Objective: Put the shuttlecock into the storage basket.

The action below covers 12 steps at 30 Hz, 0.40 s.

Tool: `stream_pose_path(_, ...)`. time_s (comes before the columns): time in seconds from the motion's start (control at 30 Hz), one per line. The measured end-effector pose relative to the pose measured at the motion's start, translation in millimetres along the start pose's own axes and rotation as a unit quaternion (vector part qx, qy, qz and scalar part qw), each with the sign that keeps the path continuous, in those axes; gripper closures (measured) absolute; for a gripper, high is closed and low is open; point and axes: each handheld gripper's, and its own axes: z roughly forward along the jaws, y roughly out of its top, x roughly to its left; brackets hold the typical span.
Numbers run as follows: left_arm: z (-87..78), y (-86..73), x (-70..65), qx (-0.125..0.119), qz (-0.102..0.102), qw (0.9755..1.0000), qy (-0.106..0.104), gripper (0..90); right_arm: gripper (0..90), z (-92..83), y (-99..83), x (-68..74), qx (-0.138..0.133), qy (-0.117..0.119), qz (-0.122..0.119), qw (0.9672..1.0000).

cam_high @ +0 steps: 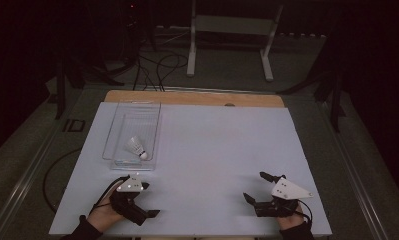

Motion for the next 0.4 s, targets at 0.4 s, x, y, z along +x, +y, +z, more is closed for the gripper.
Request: stream_pose_path(0.4,1.4,1.2,-1.8,0.005,0.002,0.9999,-0.009,0.9,12.0,0.6,-0.5,-0.5,0.002,-0.001,-0.002,1.0)
